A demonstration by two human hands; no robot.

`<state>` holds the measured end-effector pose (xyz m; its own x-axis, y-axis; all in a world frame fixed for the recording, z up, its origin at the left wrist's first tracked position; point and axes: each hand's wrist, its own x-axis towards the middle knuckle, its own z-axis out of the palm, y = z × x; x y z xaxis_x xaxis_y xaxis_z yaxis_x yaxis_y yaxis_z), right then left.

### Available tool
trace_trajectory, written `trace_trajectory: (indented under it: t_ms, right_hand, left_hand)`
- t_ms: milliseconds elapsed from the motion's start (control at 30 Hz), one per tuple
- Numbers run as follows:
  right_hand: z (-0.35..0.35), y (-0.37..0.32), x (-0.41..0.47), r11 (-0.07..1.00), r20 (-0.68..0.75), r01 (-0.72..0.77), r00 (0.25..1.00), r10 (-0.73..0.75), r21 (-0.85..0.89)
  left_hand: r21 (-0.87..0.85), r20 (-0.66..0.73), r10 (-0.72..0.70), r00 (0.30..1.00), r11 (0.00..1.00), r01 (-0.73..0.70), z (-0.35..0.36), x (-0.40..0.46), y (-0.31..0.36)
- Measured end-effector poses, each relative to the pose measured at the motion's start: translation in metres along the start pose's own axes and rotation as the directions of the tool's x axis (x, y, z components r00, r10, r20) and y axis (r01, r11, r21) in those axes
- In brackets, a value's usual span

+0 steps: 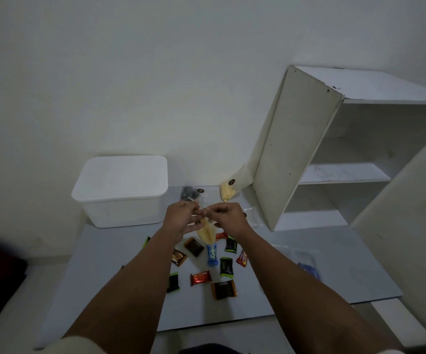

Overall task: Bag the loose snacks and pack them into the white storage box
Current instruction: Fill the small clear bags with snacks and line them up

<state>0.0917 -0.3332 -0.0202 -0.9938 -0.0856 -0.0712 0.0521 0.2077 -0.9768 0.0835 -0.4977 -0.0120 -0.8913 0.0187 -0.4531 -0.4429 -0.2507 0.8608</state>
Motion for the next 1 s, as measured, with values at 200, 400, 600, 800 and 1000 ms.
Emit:
trace_trajectory:
  t_ms: [200, 400, 600, 800, 1000]
  right_hand:
    - [0.002, -0.006, -0.002, 0.999, 0.023, 0.017, 1.0, -0.018, 0.047]
    - [0.007, -0.009, -0.005, 0.999, 0.054, 0.002, 0.999, -0.004, 0.049]
    - [0.011, -0.013, -0.007, 0.999, 0.03, -0.013, 0.999, 0.012, 0.045]
    - [0.01, -0.013, -0.007, 0.994, 0.005, -0.056, 0.998, 0.056, 0.091]
    - [0.009, -0.014, -0.008, 0.981, 0.026, -0.142, 0.99, 0.139, 0.129]
  left_hand:
    - [-0.05, 0.03, 0.026, 0.999, 0.998, -0.024, -0.005, -0.001, -0.005]
    - [-0.037, -0.023, 0.018, 1.0, 0.999, -0.019, -0.001, -0.003, 0.0]
    - [-0.001, -0.064, 0.04, 0.997, 0.999, -0.04, -0.002, -0.005, 0.0]
    - [0.083, 0.034, 0.052, 0.998, 0.995, -0.055, -0.006, -0.01, 0.0]
    - [0.315, 0.057, 0.107, 0.993, 0.942, -0.12, -0.007, -0.011, 0.01]
